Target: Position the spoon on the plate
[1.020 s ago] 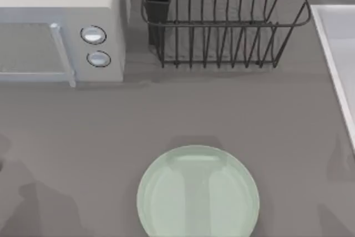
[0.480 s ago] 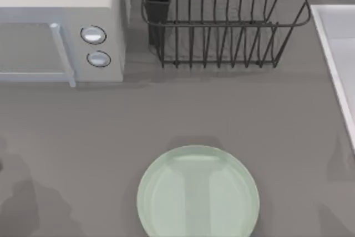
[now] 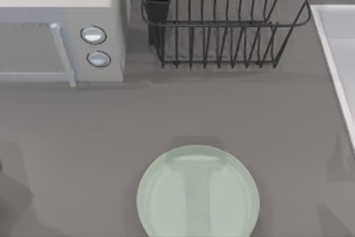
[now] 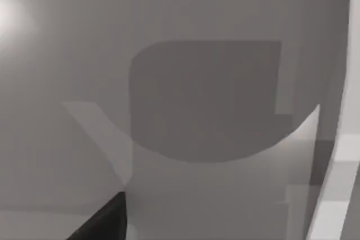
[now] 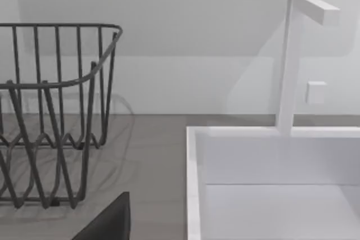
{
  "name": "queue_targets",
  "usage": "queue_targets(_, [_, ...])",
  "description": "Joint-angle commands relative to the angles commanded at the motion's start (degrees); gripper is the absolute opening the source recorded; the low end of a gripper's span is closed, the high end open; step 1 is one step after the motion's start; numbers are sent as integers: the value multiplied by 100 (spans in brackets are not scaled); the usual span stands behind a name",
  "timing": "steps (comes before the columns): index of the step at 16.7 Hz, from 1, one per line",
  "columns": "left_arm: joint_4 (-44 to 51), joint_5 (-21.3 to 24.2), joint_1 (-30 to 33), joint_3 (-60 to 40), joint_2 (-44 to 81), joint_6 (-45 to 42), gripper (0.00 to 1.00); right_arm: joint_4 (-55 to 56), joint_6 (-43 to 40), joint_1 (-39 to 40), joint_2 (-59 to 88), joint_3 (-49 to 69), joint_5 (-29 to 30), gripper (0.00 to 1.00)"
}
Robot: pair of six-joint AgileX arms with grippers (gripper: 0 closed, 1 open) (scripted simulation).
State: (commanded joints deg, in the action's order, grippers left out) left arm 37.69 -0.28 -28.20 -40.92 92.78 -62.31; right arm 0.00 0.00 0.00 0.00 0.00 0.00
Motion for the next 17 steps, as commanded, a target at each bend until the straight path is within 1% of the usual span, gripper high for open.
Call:
queue_targets(3, [-399,0,-9,239,216,-15,100,0,0,0,0,0,0,100])
queue_targets(7, [-412,0,-10,246,223,-15,100,0,0,0,0,0,0,100])
queue_targets(17, [-412,0,-10,246,223,-15,25,0,0,0,0,0,0,100])
